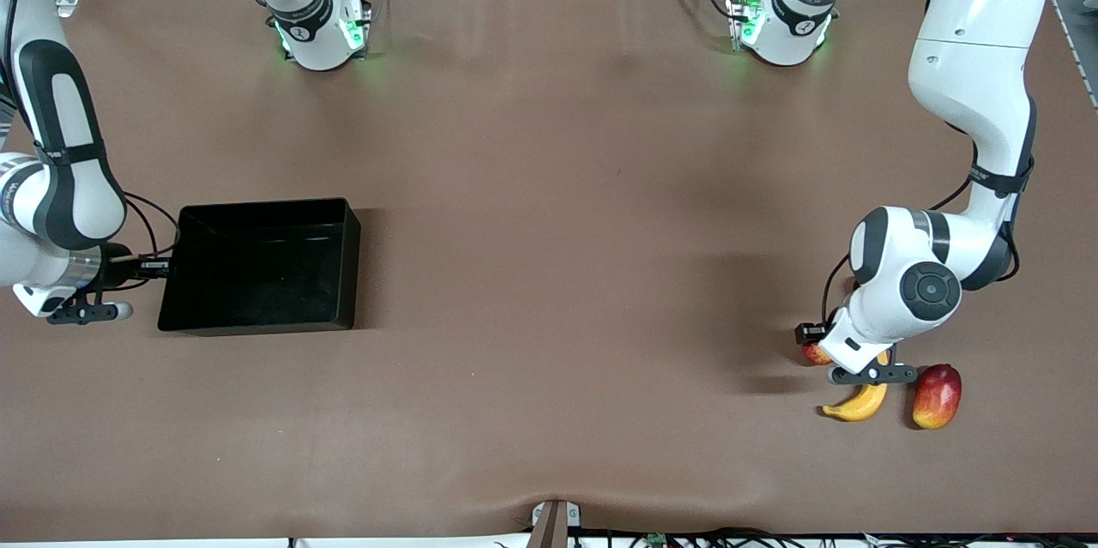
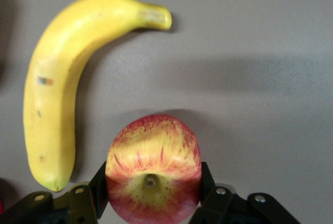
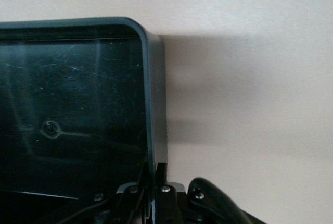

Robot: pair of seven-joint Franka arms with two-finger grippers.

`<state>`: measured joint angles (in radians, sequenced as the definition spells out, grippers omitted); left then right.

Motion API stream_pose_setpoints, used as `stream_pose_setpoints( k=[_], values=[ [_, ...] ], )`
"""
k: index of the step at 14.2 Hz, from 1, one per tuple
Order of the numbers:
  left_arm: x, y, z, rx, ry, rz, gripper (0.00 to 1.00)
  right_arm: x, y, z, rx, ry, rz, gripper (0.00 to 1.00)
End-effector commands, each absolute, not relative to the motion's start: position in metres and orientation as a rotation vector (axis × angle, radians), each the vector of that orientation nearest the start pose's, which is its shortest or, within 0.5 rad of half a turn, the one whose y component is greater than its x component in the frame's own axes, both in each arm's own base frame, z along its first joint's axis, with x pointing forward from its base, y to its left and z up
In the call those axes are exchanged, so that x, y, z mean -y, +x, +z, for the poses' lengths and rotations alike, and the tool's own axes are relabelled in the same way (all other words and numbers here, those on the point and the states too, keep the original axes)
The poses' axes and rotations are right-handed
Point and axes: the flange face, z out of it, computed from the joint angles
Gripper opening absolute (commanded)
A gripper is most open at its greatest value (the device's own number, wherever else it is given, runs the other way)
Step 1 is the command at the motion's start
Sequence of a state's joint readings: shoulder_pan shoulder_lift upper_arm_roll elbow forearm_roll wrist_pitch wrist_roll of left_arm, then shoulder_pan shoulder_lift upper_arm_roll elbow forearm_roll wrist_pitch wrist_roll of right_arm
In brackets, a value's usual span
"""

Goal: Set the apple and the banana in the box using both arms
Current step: 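Grasp the apple with the left gripper while the right gripper pushes the box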

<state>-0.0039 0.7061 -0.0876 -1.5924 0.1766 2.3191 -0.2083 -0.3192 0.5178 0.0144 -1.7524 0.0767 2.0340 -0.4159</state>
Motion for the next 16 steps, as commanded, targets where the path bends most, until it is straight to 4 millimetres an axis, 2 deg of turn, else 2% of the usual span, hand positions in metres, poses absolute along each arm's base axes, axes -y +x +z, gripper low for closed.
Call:
stream_pose_setpoints(
  k=[1, 4, 7, 9, 12, 16],
  values=[
    [0.051, 0.704, 0.260, 0.045, -3.050, -0.147, 0.00, 0.168, 0.623, 0.314, 0.161, -2.910, 0.287, 0.00],
    [0.055, 0.707, 0.295, 0.049, -3.053, -0.217, 0.00, 0.152, 0.636, 0.345, 0.149, -2.830, 0.272, 0.00],
    [0.058, 0.706, 0.323, 0.052, -3.055, -0.261, 0.00, 0.098, 0.646, 0.349, 0.072, -2.789, 0.288, 0.00],
    [0.059, 0.704, 0.336, 0.053, -3.055, -0.271, 0.00, 0.037, 0.654, 0.353, 0.012, -2.765, 0.312, 0.00],
    [0.061, 0.700, 0.358, 0.054, -3.051, -0.274, 0.00, -0.050, 0.665, 0.371, -0.066, -2.794, 0.314, 0.00],
    [0.067, 0.688, 0.420, 0.045, -3.038, -0.302, 0.00, -0.155, 0.665, 0.380, -0.126, -2.781, 0.277, 0.00]
  ],
)
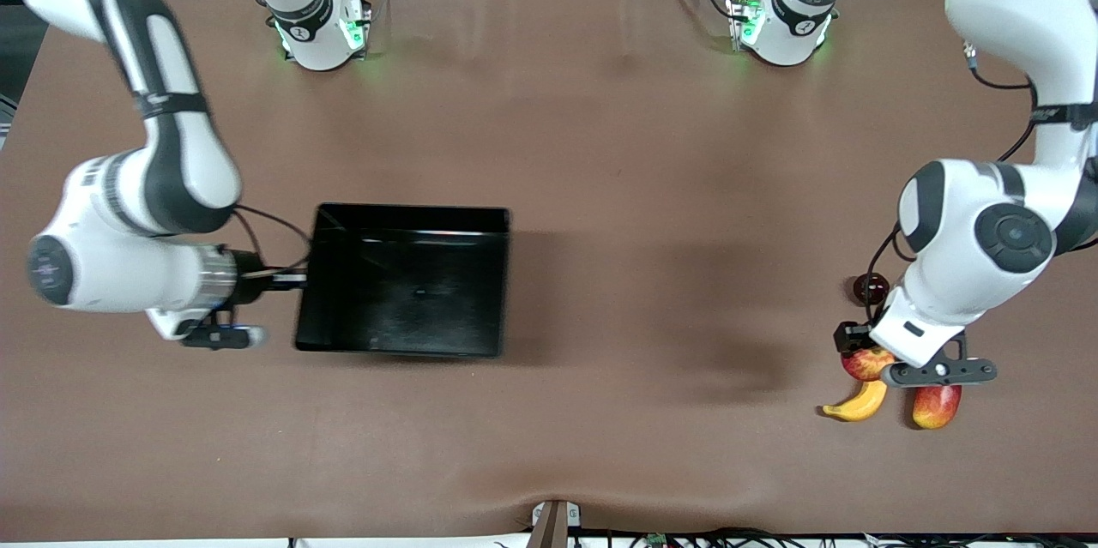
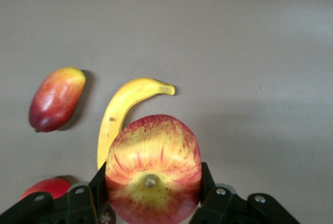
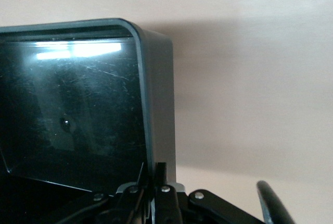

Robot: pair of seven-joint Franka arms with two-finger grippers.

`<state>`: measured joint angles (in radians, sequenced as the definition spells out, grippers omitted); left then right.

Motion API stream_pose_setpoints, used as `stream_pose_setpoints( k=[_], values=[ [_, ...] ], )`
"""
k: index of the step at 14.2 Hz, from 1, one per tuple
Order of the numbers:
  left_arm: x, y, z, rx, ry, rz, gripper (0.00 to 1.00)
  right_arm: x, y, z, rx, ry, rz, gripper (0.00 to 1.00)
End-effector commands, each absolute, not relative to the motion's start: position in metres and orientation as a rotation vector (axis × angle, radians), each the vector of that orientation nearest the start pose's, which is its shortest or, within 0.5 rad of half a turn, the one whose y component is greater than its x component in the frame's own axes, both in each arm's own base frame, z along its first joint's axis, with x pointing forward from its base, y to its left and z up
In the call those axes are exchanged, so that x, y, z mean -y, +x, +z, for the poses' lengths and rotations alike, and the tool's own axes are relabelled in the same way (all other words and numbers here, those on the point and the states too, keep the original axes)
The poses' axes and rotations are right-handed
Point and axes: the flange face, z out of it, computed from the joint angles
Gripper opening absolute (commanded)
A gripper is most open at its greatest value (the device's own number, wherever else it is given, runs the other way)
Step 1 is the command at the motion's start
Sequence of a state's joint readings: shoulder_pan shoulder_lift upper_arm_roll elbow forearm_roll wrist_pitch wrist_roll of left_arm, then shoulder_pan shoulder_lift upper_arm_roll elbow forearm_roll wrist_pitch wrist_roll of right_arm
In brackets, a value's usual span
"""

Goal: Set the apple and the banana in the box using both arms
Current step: 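Grasp the apple with the left gripper while the right gripper pushes the box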

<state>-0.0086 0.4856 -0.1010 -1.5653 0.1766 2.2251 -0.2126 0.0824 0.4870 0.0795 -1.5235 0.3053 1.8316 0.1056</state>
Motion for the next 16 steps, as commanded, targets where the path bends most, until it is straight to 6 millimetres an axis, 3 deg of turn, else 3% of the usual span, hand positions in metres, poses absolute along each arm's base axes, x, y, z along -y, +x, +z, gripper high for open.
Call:
stream_pose_setpoints(
  k=[1, 3, 7, 9, 11, 13, 15, 16],
  values=[
    [0.074, 0.683, 0.435, 0.032, -3.044, -0.315, 0.00, -0.183, 0.662, 0.372, -0.104, -2.776, 0.273, 0.00],
    [0.086, 0.672, 0.456, 0.010, -3.046, -0.299, 0.00, -0.249, 0.649, 0.346, -0.065, -2.794, 0.291, 0.00],
    [0.129, 0.648, 0.477, 0.009, -3.062, -0.210, 0.00, -0.339, 0.629, 0.300, -0.205, -2.808, 0.241, 0.00],
    [0.167, 0.636, 0.473, 0.041, -3.085, -0.175, 0.00, -0.372, 0.620, 0.280, -0.235, -2.818, 0.228, 0.00],
    [0.214, 0.625, 0.457, 0.136, -3.112, -0.133, 0.00, -0.384, 0.613, 0.270, -0.218, -2.827, 0.246, 0.00],
    [0.265, 0.609, 0.427, 0.125, -3.122, -0.063, 0.00, -0.393, 0.607, 0.263, -0.197, -2.834, 0.258, 0.00],
    [0.314, 0.594, 0.396, 0.145, -3.121, -0.022, 0.00, -0.392, 0.610, 0.268, -0.180, -2.841, 0.236, 0.99],
    [0.335, 0.588, 0.381, 0.158, -3.129, -0.020, 0.00, -0.388, 0.618, 0.282, -0.156, -2.861, 0.188, 1.00]
  ],
)
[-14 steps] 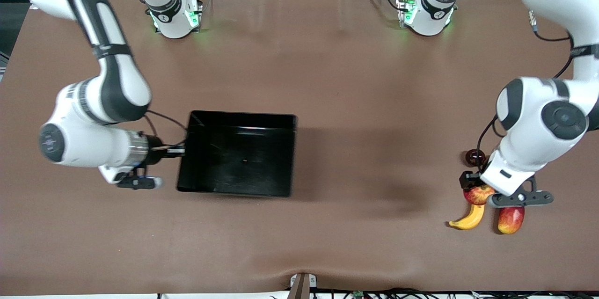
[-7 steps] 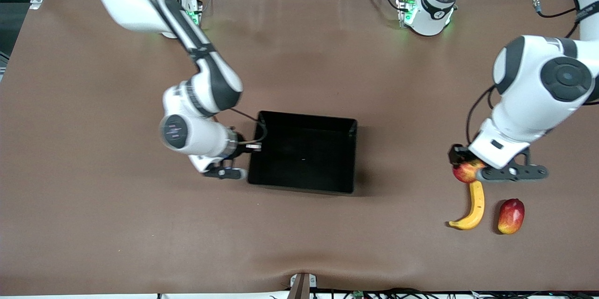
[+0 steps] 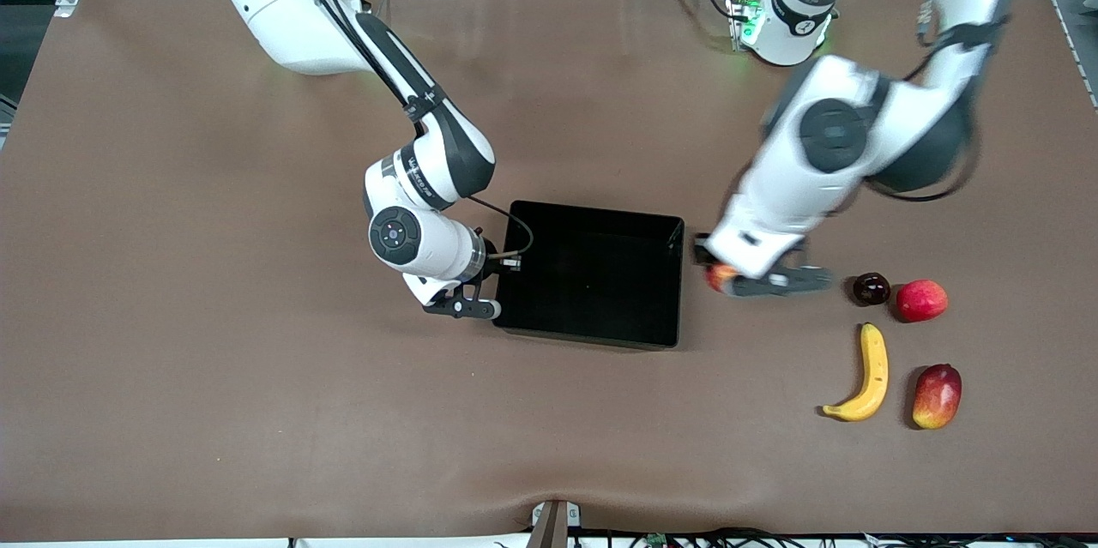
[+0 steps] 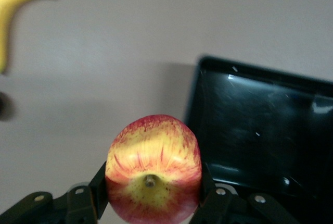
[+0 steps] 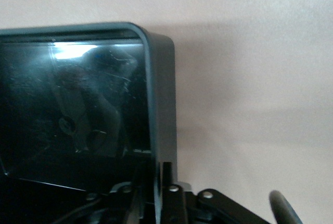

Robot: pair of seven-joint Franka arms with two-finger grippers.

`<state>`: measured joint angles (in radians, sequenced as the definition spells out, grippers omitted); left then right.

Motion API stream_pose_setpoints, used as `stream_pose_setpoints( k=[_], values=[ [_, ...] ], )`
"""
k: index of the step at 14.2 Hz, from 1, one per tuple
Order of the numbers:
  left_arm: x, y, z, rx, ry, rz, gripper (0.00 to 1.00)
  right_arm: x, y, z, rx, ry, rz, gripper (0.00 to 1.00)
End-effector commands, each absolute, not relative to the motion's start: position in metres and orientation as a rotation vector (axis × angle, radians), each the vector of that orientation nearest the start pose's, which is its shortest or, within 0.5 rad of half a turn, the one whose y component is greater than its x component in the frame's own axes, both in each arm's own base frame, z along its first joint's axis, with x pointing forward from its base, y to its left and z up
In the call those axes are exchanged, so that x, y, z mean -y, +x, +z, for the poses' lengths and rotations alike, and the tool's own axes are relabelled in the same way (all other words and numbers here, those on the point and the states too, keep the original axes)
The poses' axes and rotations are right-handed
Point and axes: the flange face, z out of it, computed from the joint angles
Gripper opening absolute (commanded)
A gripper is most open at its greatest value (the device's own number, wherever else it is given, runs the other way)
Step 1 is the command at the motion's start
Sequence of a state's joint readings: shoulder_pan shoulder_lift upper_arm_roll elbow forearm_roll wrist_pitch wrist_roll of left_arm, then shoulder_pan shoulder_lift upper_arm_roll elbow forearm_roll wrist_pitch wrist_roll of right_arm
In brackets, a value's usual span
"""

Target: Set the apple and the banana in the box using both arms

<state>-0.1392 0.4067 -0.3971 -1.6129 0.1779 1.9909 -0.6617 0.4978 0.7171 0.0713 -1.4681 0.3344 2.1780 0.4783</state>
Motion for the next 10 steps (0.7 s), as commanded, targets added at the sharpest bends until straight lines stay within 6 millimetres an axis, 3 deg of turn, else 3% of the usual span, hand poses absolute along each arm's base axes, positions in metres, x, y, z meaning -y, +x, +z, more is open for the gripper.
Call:
stream_pose_setpoints(
  k=[1, 3, 5, 7, 9, 10],
  values=[
    [0.352, 0.583, 0.366, 0.172, -3.141, -0.023, 0.00, -0.385, 0.629, 0.305, -0.137, -2.867, 0.131, 1.00],
    [0.376, 0.575, 0.332, 0.161, -3.154, 0.015, 0.00, -0.364, 0.648, 0.340, -0.155, -2.867, 0.139, 1.00],
    [0.386, 0.571, 0.297, 0.145, -3.156, 0.064, 0.00, -0.332, 0.671, 0.372, -0.175, -2.870, 0.114, 1.00],
    [0.389, 0.568, 0.263, 0.142, -3.154, 0.124, 0.00, -0.282, 0.685, 0.386, -0.186, -2.900, 0.176, 1.00],
    [0.398, 0.559, 0.230, 0.118, -3.146, 0.177, 0.00, -0.227, 0.690, 0.444, -0.231, -2.912, 0.183, 1.00],
    [0.402, 0.555, 0.220, 0.111, -3.141, 0.194, 0.08, -0.197, 0.693, 0.454, -0.266, -2.939, 0.190, 1.00]
  ],
)
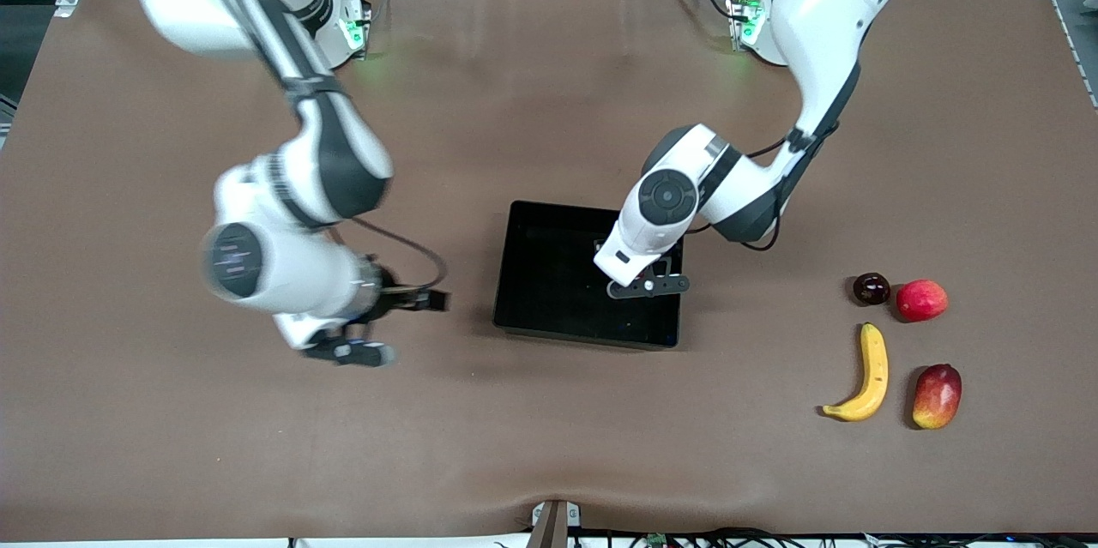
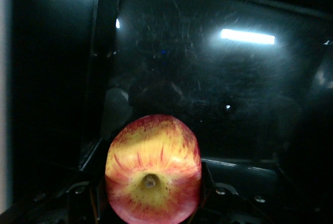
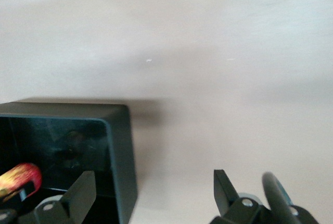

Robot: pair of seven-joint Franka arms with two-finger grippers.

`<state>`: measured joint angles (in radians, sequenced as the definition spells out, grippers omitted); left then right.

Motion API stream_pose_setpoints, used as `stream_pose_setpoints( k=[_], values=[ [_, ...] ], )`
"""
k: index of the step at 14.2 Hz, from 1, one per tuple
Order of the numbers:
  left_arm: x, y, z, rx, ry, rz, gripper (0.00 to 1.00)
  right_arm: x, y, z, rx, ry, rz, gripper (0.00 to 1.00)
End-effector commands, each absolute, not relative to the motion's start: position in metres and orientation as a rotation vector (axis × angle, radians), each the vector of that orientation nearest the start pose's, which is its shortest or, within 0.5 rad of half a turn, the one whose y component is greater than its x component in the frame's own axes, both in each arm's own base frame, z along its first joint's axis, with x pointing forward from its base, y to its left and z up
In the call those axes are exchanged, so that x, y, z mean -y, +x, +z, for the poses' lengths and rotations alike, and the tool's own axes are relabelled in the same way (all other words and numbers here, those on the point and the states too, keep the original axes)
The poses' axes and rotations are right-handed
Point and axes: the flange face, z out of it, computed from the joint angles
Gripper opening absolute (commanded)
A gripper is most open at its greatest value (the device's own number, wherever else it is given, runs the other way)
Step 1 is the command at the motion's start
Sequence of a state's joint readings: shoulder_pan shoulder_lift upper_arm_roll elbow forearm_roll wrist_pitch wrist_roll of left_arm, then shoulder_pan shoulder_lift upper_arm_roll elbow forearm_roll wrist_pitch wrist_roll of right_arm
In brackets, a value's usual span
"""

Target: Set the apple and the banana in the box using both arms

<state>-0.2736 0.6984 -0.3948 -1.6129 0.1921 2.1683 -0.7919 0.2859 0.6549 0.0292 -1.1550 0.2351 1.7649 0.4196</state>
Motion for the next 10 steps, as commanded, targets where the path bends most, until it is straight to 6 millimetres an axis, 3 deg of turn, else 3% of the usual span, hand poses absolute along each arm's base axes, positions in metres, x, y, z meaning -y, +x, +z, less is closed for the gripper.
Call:
stream_pose_setpoints(
  k=[1, 2, 3, 4, 5, 7, 10],
  values=[
    [0.401, 0.554, 0.218, 0.113, -3.135, 0.197, 0.21, -0.172, 0.693, 0.466, -0.280, -2.971, 0.188, 1.00],
    [0.400, 0.553, 0.216, 0.117, -3.131, 0.202, 0.46, -0.150, 0.688, 0.485, -0.282, -3.005, 0.190, 1.00],
    [0.400, 0.553, 0.216, 0.117, -3.131, 0.202, 0.91, -0.129, 0.684, 0.498, -0.295, -3.027, 0.201, 1.00],
    [0.400, 0.555, 0.219, 0.114, -3.131, 0.188, 1.00, -0.104, 0.679, 0.515, -0.333, -3.028, 0.203, 1.00],
    [0.399, 0.559, 0.228, 0.099, -3.124, 0.155, 1.00, -0.080, 0.672, 0.538, -0.360, -3.027, 0.168, 1.00],
    [0.386, 0.572, 0.268, 0.112, -3.122, 0.062, 1.00, -0.037, 0.661, 0.568, -0.290, -3.023, 0.132, 1.00],
    [0.334, 0.606, 0.346, 0.235, -3.107, -0.045, 1.00, -0.005, 0.630, 0.609, -0.143, -3.084, 0.118, 1.00]
  ],
)
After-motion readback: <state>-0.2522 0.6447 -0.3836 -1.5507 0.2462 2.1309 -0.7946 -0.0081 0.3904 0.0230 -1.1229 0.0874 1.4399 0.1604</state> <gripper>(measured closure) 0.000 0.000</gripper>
